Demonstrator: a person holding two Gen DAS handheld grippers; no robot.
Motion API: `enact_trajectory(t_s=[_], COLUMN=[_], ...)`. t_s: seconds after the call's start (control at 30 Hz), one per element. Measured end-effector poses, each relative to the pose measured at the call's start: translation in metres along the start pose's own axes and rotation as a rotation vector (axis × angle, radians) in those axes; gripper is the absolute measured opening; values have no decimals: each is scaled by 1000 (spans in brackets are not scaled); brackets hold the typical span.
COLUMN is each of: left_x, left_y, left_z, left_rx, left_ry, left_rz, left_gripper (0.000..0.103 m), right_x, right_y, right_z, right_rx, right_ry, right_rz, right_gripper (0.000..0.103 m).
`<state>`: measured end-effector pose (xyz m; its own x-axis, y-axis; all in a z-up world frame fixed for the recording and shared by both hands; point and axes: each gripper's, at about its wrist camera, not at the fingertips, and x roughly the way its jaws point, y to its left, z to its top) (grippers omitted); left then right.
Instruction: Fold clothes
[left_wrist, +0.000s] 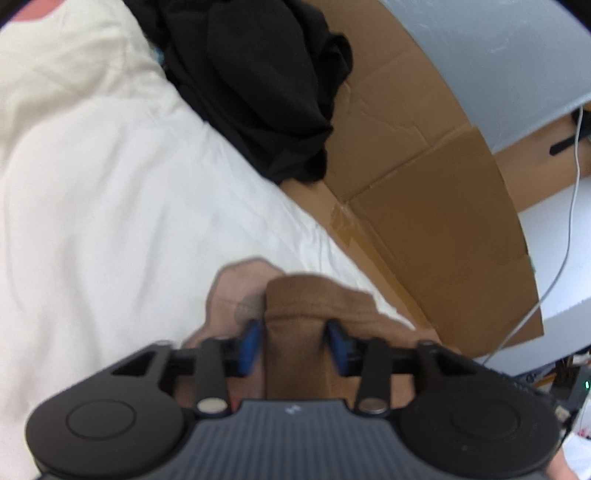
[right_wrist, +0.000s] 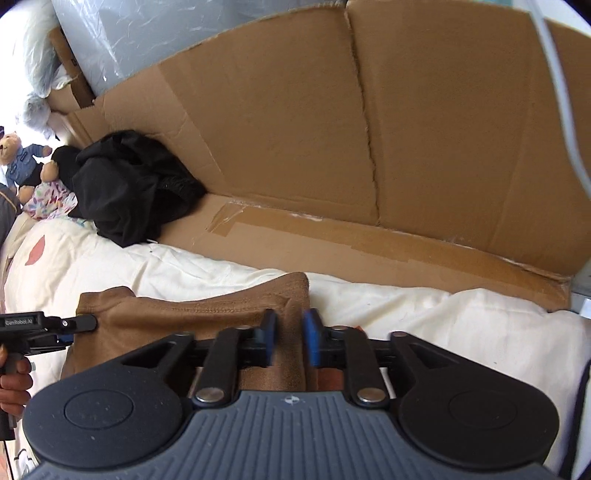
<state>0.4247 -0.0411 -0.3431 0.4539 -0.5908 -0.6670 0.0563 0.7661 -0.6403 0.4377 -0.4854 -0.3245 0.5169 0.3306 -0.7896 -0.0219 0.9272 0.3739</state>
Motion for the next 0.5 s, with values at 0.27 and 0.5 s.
enact_trajectory(t_s=[0.27, 0.5], left_x=[-6, 12], left_y=[1, -5], left_z=[5, 6], left_rx=[-23, -31], left_ry=[-1, -2], left_rz=[25, 41], left_gripper=[61, 48], right_x=[-11, -1], right_y=[-7, 2], right_z=[-3, -18], right_rx=[14, -13], right_ry=[20, 112], right_rz=[25, 19], right_gripper=[44, 48])
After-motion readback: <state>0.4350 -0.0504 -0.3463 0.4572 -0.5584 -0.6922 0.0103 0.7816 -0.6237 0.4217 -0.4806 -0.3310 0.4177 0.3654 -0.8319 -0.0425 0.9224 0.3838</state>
